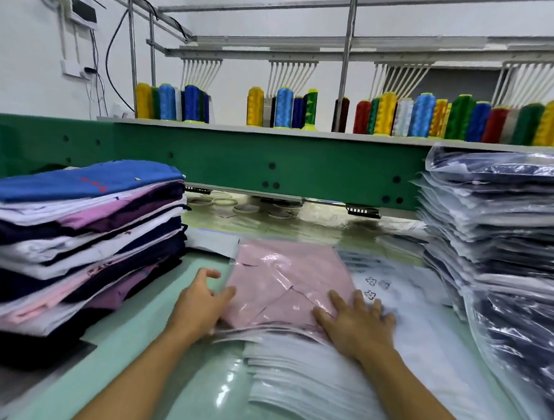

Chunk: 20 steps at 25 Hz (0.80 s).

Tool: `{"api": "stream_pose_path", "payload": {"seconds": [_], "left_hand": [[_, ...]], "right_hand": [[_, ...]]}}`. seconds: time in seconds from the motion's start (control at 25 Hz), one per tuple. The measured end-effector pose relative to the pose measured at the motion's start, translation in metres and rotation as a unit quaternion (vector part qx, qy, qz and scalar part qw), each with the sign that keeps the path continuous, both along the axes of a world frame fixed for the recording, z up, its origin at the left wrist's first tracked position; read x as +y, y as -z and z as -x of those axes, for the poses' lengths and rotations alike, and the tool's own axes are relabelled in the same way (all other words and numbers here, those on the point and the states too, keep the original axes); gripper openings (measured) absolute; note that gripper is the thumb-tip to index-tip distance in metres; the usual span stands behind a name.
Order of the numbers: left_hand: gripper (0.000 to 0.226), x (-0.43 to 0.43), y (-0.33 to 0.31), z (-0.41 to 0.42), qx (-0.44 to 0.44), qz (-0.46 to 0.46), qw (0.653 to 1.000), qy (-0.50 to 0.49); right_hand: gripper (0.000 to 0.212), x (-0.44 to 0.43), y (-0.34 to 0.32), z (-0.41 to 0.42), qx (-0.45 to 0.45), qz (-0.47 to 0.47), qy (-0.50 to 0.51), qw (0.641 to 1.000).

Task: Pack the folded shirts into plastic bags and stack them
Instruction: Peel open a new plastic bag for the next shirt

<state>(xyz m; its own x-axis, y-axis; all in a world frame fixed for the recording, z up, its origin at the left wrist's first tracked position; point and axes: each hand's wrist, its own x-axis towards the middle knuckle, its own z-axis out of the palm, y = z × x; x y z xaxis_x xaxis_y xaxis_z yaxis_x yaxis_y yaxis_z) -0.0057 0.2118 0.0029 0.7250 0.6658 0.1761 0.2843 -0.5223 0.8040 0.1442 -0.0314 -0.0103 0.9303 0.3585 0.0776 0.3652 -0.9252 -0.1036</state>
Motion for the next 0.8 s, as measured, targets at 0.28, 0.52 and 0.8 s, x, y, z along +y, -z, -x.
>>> {"api": "stream_pose_path", "payload": {"seconds": [0.28,0.52,0.8], "left_hand": [[0.026,-0.002,-0.008,-0.001,-0.147,0.306,0.933,0.118],[0.029,0.0,-0.014,0.0,-0.211,0.361,0.891,0.174],[0.029,-0.007,-0.013,0.001,-0.211,0.267,0.916,0.212]], "right_hand": [[0.05,0.003,-0.012,0.009,-0.154,-0.094,-0.087,0.98],[0.023,0.043,-0.023,0.057,-0.113,-0.252,-0.317,0.907],[0.02,0.054,-0.027,0.08,-0.223,-0.235,-0.362,0.874]]}}
